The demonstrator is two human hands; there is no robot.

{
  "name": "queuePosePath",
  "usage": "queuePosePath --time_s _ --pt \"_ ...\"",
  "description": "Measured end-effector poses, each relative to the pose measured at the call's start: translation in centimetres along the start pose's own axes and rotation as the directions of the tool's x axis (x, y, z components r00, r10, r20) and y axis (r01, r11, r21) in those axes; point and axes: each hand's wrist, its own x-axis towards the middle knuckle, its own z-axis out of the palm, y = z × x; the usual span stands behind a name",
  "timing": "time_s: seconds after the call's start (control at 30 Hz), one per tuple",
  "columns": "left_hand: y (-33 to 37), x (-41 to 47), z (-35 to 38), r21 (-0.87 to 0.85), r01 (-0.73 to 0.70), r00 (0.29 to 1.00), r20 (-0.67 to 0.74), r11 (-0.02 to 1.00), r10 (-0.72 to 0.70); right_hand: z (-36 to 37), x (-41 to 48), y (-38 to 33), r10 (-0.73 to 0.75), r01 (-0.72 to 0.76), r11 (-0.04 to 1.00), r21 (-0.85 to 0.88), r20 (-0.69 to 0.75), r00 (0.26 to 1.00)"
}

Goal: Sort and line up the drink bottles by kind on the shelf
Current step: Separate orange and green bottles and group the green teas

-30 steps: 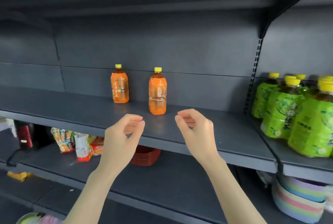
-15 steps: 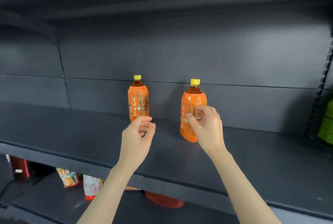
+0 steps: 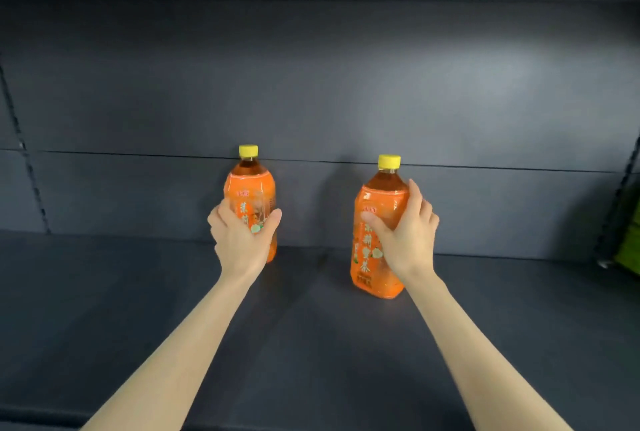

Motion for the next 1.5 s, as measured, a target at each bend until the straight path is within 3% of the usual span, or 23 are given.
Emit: queuePosePath --time_s 0.1,0.27,0.53,0.7,0.9,1.03,1.17,1.5 --pt "-1.0 3.0 0.0 0.005 0.021 0.998 0.061 1.0 -0.022 2.0 0.2 -0.9 0.012 -0.014 0.999 0.036 0.042 0.999" --pt "-2.4 7.1 0.2 -0.125 0.068 0.978 0.203 0.99 -0.042 6.2 0.6 -2.6 0.08 -0.1 0.976 0.194 0.108 0.991" --pt "-3.3 7.5 -0.3 -0.171 0.073 0.946 0.323 0.983 -0.014 8.8 0.3 -2.6 0.221 -0.271 0.878 0.396 0.166 0.961" --pt "-3.3 6.2 0.2 -0.339 0.175 0.897 0.441 0.924 -0.008 9.1 0.2 -2.4 0.323 -0.406 0.784 0.47 0.25 0.913" --pt "-4.0 5.5 0.1 -0.326 0.299 0.837 0.54 0.897 -0.083 8.6 -0.2 -2.7 0.311 -0.431 0.76 0.485 0.311 0.898" --pt "-2.3 4.3 -0.2 -0.351 0.281 0.861 0.503 0.893 -0.072 7.4 -1.0 -3.5 0.325 -0.435 0.746 0.505 0.294 0.899" --pt "0.5 2.0 -0.9 -0.372 0.329 0.835 0.544 0.868 -0.084 4.1 -2.6 -3.7 0.352 -0.434 0.717 0.545 0.254 0.901" --pt "9.7 -11.7 -2.6 -0.46 0.298 0.75 0.654 0.836 0.093 -12.1 -11.6 -1.0 0.384 -0.282 0.786 0.551 -0.076 0.92"
